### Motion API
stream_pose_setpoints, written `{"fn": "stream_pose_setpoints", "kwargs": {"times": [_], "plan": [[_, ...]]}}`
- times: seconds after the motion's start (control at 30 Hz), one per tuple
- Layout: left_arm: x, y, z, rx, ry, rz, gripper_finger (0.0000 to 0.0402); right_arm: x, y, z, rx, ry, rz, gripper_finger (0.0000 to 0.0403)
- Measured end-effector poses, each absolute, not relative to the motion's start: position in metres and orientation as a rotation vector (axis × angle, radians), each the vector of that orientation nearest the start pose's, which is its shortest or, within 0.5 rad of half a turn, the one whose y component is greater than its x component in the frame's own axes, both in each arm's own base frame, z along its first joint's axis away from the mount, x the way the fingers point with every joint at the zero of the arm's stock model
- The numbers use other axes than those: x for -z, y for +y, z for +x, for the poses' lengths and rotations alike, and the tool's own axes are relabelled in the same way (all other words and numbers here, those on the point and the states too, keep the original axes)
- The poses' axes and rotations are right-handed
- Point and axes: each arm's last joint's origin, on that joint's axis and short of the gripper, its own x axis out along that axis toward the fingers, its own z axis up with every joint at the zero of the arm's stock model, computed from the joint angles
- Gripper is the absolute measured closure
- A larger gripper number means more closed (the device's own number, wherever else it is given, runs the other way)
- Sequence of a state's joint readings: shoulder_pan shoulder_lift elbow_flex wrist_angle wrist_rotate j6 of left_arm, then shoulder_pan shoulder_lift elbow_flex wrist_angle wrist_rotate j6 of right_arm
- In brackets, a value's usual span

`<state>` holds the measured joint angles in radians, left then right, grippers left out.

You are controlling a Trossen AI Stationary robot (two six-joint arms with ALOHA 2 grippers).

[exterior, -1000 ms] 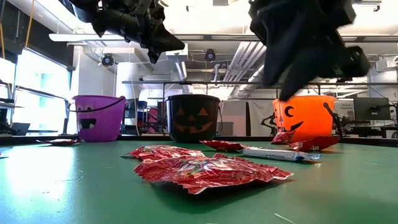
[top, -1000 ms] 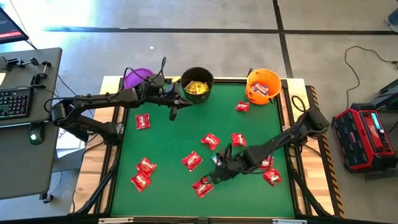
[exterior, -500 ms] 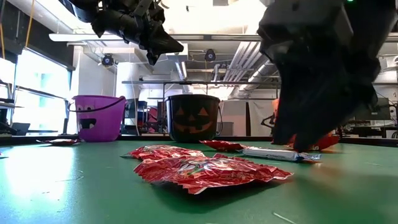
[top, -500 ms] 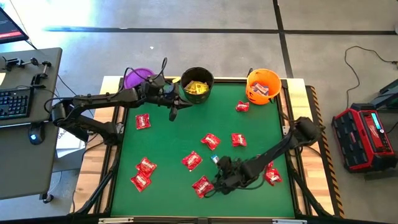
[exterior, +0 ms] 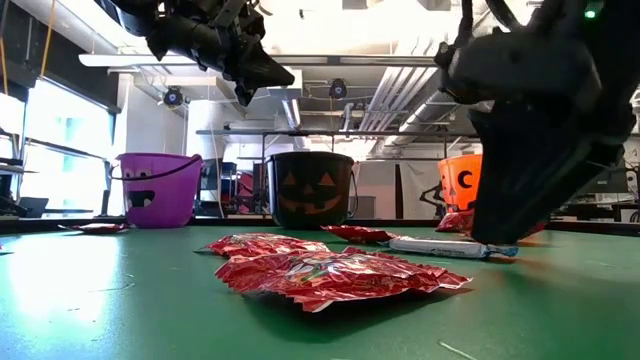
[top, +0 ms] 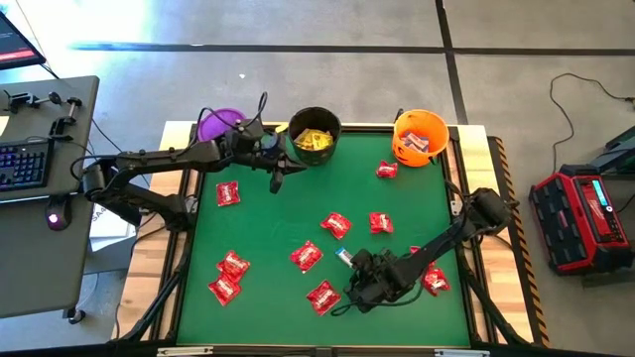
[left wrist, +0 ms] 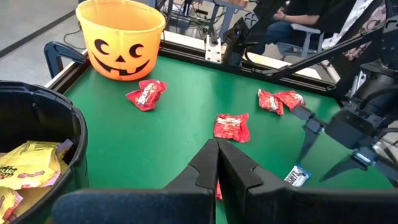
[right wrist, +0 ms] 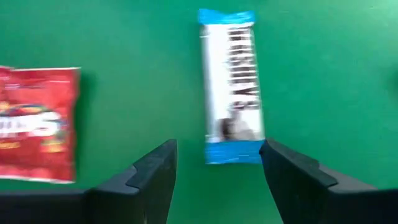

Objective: Sort candy by brand, put in halloween buckets
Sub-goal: Put the blue chocolate bar into the orange bucket

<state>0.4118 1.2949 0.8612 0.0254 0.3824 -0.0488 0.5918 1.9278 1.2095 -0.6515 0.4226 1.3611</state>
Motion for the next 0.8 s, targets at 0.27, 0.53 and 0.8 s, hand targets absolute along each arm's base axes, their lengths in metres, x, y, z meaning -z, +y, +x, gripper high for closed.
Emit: {"fn": "stream_pose_setpoints", "kwargs": {"times": [0.27,0.53,0.8], "plan": [[-0.272,0.103,0.263,-0.043,0.376,-0.196,0.0401,-0.131,0.178,0.307,0.655,1.055,0.454,0.0183],[-0.271,0.103,0.263,-0.045,0.377,-0.203,0.0401,-0.123,0.177,0.316,0.652,1.049,0.522,0.0228],[-0.271,0.103,0.263,-0.047,0.376,-0.21,0.0401,-0.131,0.182,0.323,0.594,1.008,0.676,0.0365]]}}
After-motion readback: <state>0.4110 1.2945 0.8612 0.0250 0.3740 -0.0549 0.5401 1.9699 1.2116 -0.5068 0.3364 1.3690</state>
